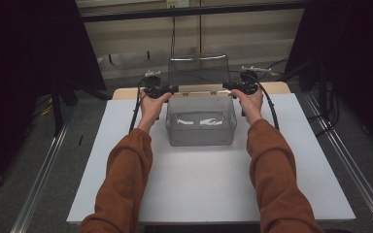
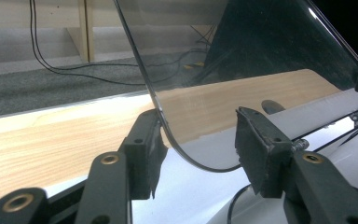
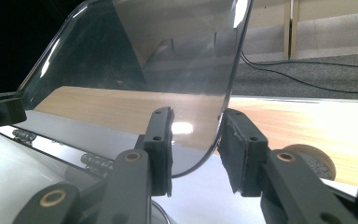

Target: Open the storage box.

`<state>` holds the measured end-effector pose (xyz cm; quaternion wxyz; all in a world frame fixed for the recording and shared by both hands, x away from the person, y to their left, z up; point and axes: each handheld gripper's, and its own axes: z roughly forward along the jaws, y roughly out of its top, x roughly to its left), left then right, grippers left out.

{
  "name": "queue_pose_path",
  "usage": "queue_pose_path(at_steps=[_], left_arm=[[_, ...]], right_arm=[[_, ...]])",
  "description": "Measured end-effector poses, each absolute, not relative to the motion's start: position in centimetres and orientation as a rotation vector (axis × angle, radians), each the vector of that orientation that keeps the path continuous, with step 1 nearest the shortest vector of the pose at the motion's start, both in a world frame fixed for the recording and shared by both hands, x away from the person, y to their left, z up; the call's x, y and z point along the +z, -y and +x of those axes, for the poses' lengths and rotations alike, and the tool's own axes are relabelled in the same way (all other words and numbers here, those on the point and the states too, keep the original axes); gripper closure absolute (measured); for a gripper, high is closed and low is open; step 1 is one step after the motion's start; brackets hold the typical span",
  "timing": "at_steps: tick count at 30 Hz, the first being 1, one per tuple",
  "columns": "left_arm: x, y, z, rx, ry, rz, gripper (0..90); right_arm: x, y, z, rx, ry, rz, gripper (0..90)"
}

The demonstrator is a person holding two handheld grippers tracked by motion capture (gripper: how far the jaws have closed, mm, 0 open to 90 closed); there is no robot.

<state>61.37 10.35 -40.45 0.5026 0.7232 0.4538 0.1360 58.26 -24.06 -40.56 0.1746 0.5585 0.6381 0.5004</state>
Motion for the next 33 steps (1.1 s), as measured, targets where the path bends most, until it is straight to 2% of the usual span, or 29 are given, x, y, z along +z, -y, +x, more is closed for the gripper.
queue_pose_path(at_steps=[20,33], left_arm=[[-40.78,-10.45,61.44,0.277,-1.136,1.715,49.9],[-40.97,-10.37,61.39,0.288,-1.145,1.700,48.5]], right_arm=[[-40.85,24.08,58.42,1.437,-1.805,1.614,61.9],[-40.95,23.85,58.38,1.426,-1.819,1.597,57.3]])
